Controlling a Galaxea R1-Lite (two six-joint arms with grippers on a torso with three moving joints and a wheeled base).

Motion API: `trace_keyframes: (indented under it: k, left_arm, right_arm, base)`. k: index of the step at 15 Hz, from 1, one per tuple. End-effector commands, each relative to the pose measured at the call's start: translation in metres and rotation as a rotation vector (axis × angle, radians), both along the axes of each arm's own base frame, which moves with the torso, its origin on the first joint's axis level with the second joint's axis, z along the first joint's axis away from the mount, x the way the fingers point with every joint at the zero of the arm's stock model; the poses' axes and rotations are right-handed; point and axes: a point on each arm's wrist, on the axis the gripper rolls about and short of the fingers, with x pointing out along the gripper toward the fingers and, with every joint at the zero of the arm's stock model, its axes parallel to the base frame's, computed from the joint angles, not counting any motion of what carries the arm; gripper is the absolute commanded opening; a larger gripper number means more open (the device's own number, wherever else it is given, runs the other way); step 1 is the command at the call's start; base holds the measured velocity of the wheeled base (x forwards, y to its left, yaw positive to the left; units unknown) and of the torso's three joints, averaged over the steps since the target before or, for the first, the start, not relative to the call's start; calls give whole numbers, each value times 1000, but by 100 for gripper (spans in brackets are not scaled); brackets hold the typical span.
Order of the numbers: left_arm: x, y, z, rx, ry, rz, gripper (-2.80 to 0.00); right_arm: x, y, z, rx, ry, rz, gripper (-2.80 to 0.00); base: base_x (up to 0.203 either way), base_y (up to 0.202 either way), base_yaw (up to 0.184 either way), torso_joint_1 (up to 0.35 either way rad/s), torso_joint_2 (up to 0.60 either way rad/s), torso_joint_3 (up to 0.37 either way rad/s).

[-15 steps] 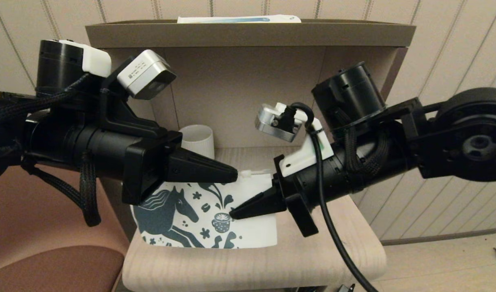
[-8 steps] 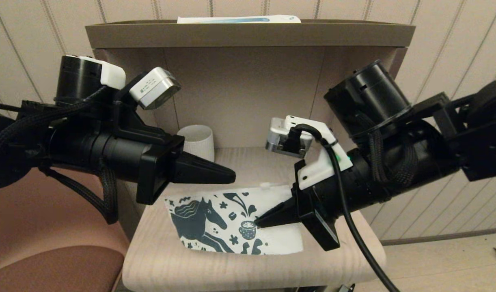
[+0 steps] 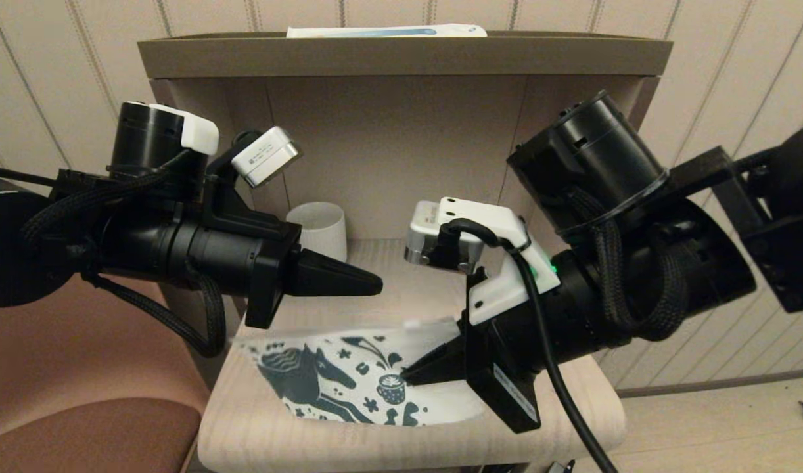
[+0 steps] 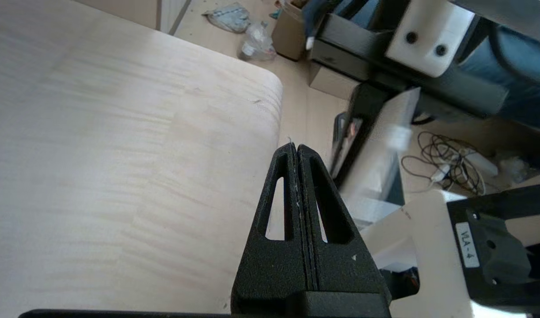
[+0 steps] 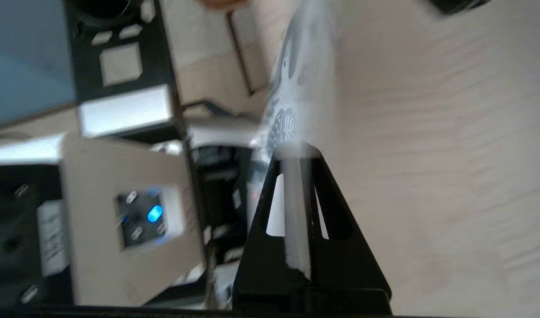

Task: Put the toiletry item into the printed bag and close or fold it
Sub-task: Close the strorage bag and place it on the desk

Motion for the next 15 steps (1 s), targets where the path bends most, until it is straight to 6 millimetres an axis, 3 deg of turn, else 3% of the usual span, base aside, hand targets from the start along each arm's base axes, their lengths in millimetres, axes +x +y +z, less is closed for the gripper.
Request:
trace_keyframes:
  k: [1, 11, 12, 15]
  left_arm:
    - [-1, 0, 0, -3, -11, -9, -280]
    - [-1, 4, -3, 4, -40, -9, -280]
    - [-1, 4, -2, -1, -39, -9, 0]
    - [-5, 14, 10, -39, -54, -27, 0]
  right_arm:
    - [-2, 0, 4, -6, 8, 10, -280]
    - [3, 2, -3, -7, 25, 16, -280]
    - [4, 2, -3, 1, 31, 24, -280]
    - [4, 3, -7, 8, 65, 55, -280]
  base:
    - [0, 0, 0, 0, 0, 0]
    - [0, 0, 0, 0, 0, 0]
    - [0, 0, 0, 0, 0, 0]
    - [0, 0, 0, 0, 0, 0]
